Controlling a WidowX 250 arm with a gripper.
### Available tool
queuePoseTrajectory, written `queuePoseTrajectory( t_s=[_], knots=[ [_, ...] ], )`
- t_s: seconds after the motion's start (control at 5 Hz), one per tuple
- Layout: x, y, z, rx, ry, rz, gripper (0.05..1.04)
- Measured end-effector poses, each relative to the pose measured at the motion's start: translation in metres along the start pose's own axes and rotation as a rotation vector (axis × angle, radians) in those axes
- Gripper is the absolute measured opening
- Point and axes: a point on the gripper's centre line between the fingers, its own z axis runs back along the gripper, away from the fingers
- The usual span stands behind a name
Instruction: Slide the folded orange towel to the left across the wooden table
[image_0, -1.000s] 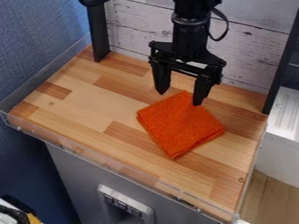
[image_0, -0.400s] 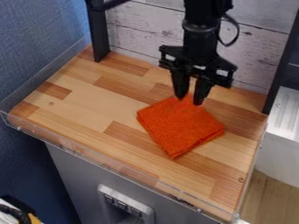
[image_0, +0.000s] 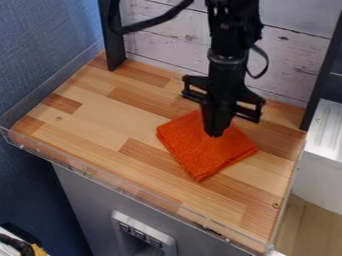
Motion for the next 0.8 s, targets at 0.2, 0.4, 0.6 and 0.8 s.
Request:
queuePoseTrajectory(
  t_s=[0.2, 0.4, 0.6, 0.8],
  knots=[
    [0.0, 0.0, -0.015, 0.003, 0.026, 0.003, 0.06],
    [0.0, -0.003, -0.029, 0.005, 0.041, -0.002, 0.059],
    [0.0, -0.005, -0.037, 0.005, 0.047, 0.001, 0.059],
    [0.001, -0.005, -0.037, 0.003, 0.038, -0.019, 0.059]
  ],
)
